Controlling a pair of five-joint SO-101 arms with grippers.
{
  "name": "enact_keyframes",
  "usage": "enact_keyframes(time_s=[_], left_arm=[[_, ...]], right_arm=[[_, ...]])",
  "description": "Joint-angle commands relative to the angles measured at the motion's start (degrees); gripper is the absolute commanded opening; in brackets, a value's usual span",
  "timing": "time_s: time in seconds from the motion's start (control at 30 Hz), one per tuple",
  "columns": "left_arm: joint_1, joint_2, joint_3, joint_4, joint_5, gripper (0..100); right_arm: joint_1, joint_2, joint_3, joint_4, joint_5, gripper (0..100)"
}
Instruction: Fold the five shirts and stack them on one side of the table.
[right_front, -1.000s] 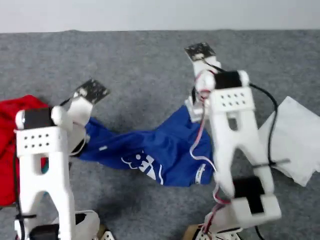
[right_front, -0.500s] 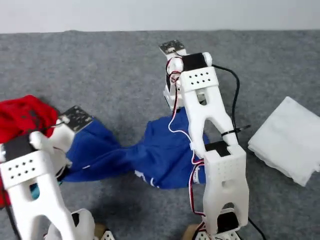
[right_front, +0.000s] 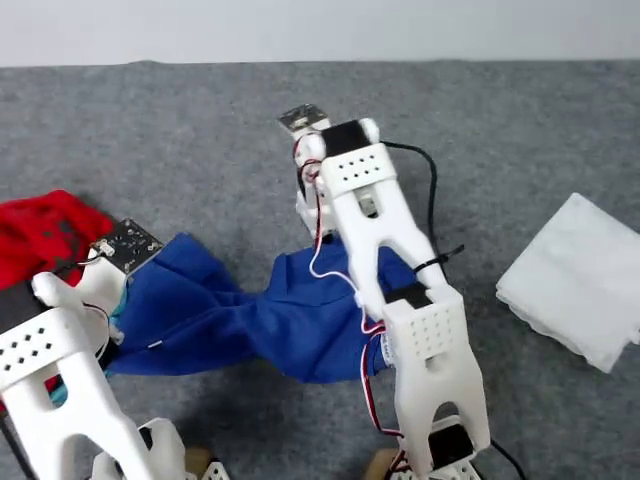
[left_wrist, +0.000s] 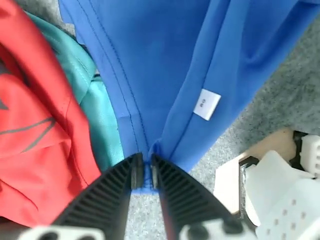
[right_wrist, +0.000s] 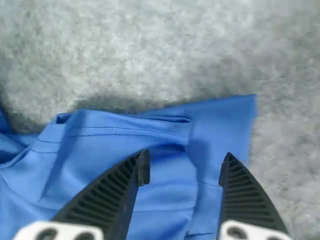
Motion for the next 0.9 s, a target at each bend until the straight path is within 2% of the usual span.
enact_keyframes(time_s=[0.0, 0.3, 0.77, 0.87], left_arm=[[-0.2, -1.3, -0.3, -0.3, -0.4, 1], [-0.4, -1.3, -0.2, -0.3, -0.4, 1], [-0.2, -1.7, 4.2, -1.5, -0.4, 1], [-0.2, -1.7, 4.1, -1.5, -0.4, 1]], right_arm=[[-1.8, 0.6, -2.6, 2.3, -0.7, 23.6], [-2.3, 5.6, -3.0, 2.2, -0.8, 23.5], [-3.2, 5.7, -2.9, -1.5, -0.4, 23.2], [-3.3, 5.7, -2.9, -1.5, -0.4, 19.1]])
